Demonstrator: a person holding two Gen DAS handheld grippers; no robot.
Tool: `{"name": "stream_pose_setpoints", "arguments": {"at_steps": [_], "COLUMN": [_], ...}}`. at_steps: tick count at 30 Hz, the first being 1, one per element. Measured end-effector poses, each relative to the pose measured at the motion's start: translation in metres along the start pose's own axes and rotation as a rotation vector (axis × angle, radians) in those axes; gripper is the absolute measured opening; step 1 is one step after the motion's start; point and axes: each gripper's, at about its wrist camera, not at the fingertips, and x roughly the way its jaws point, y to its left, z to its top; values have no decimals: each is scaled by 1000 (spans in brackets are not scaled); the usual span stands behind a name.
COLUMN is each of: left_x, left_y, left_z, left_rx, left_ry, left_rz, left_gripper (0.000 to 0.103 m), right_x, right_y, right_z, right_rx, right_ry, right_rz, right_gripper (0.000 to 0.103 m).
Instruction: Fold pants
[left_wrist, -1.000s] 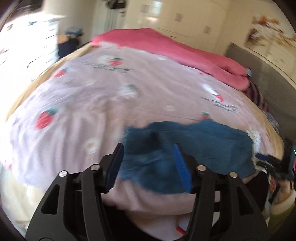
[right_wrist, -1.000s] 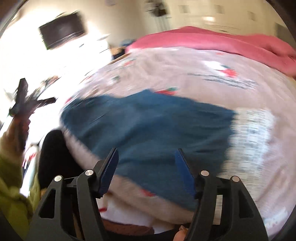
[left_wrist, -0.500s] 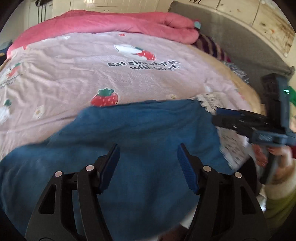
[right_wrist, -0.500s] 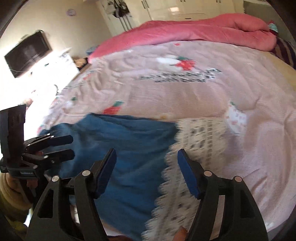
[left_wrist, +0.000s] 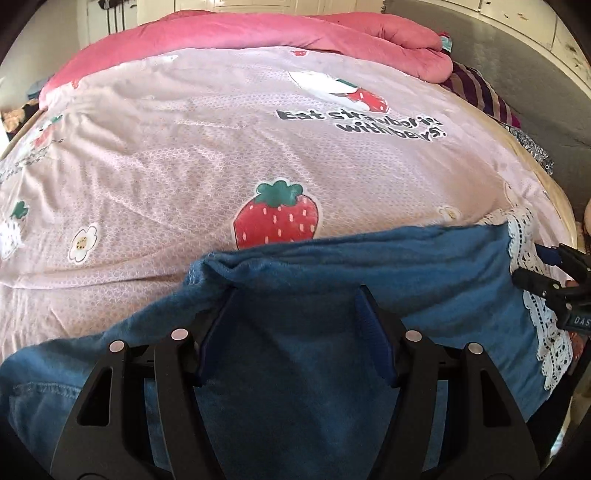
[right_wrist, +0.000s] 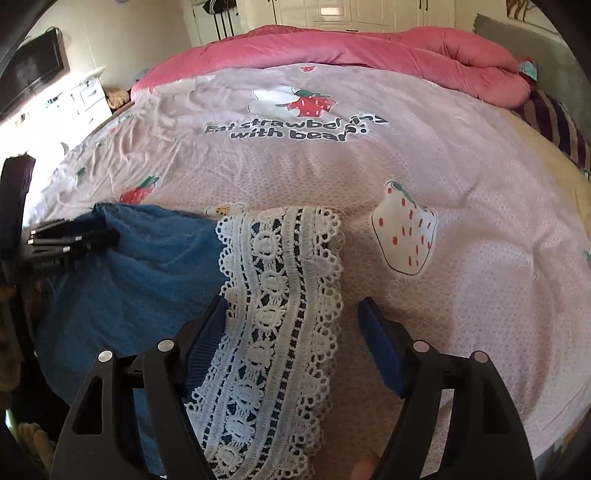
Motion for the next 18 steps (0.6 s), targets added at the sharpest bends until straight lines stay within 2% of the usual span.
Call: {"name": "stream_pose_setpoints", "arguments": {"at_steps": [3,5,8,10,13,16,18], "left_x": [0,-8,-23,-37,-55,-66,-67], "left_y": [-5,-6,-11,-14,-17,-20,-18], "left_z": [2,1,0,-1,-5,-15,-25], "left_rx": [15,11,22,26,15,33,31], "left_ry": [-10,-27,-54,-82,-108,-118,-98], "left_rz": [22,21,25,25,-3,4,24], "left_gripper": [57,57,65,67,70,73,74], "right_x": [-8,-24,-53,-69,-79,-79,-73], "right_y": [3,5,14,26,42,55,59], "right_z": [1,2,-4,-13,-28,-44,-56], "right_rx": [-12,13,7,-9,-20,-18,-12], "right_ry": [-4,-42,-99,-110,-90,-37,24], "right_rz": [-12,17,49,107,194,278,273], "right_gripper": [73,73,73,74,74,75,75]}}
